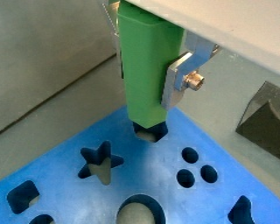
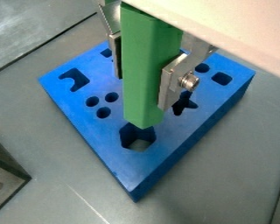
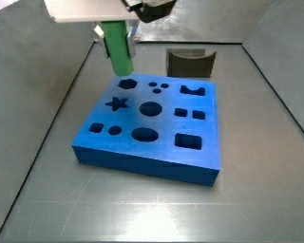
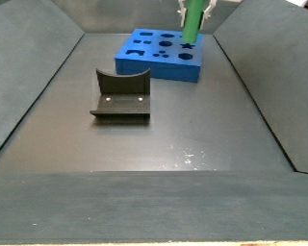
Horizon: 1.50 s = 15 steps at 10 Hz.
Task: Pick up the hexagon object. Move up. Move to above the board. Insert the hexagon object.
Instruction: Insert the hexagon object.
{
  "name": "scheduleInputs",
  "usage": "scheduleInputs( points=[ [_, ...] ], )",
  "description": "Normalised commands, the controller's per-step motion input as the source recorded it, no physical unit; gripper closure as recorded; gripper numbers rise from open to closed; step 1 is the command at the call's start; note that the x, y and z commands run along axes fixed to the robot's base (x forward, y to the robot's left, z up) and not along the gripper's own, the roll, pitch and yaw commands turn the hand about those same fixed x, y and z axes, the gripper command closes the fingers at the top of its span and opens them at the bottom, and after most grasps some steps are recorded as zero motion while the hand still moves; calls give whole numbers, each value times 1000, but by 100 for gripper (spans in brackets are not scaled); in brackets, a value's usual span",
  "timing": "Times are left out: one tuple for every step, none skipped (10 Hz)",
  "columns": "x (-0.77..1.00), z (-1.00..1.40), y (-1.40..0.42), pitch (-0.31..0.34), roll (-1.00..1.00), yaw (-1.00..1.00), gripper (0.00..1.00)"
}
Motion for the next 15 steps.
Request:
scheduleInputs(
  points=[
    [446,-1000,0,0,137,0,100],
    [569,-1000,0,0,0,0,100],
    [563,-1000,0,0,0,0,100],
    [563,-1000,0,0,0,0,100],
    [566,-1000,0,0,0,0,100],
    [569,-1000,3,0,0,0,100],
    [580,-1000,11,0,0,0,100],
    [594,-1000,9,0,0,0,100],
    [0,-151,0,0,0,0,100],
    [111,-1000,0,-154,131,0,100],
    [43,-1000,-14,-63,26,0,100],
    [83,-1000,0,-17,0,0,100],
    [60,-1000,0,0,3,0,100],
    [57,-1000,0,0,0,0,100],
    [57,-1000,0,0,0,0,100]
  ],
)
